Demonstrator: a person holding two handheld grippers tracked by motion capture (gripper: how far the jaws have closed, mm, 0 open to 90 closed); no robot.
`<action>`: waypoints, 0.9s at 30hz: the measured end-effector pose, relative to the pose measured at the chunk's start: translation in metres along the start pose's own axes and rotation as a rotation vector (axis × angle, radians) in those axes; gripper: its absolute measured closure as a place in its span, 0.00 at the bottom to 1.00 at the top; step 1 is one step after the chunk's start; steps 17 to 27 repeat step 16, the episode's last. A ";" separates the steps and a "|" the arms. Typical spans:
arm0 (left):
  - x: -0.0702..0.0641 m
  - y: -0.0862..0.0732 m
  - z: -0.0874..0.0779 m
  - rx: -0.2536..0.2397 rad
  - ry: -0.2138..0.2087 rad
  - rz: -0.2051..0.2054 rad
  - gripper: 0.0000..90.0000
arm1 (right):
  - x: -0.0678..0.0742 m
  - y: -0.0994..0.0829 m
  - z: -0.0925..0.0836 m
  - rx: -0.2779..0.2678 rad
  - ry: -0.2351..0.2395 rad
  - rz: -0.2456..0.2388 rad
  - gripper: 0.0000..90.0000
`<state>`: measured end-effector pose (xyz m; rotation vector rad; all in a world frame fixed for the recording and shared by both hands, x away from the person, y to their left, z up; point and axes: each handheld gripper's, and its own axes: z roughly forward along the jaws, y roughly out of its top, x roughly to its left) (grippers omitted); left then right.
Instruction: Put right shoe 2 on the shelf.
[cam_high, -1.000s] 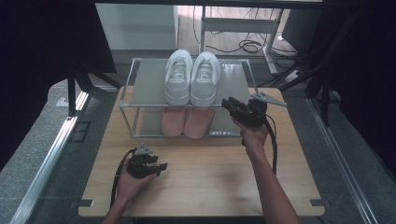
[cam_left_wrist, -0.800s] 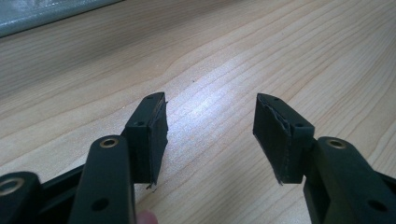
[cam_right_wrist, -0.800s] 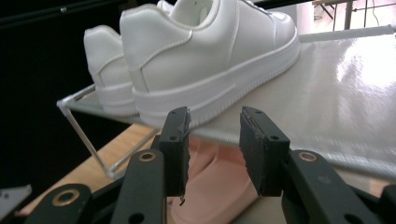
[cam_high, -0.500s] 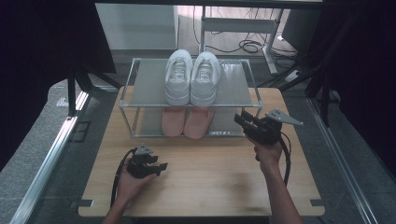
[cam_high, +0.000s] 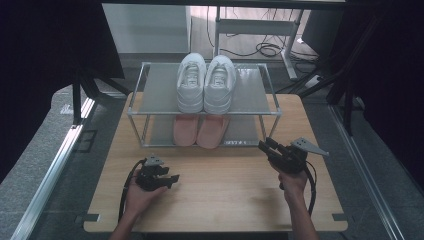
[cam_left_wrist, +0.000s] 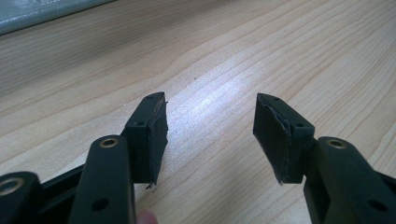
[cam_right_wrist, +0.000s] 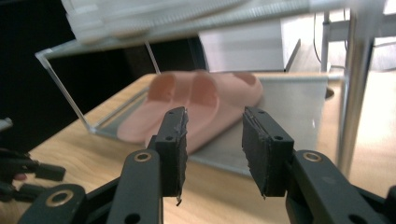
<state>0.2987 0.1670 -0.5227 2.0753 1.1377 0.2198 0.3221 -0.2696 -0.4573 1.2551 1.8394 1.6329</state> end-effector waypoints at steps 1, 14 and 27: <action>0.000 0.000 0.000 -0.001 0.000 0.000 0.50 | -0.001 -0.002 0.000 0.004 -0.002 0.005 0.67; 0.001 0.000 -0.001 -0.002 0.001 -0.002 0.50 | -0.005 -0.009 0.000 0.018 -0.013 0.001 0.61; 0.002 -0.001 -0.001 -0.004 0.000 -0.005 0.50 | -0.008 -0.013 0.000 0.032 -0.019 0.017 0.57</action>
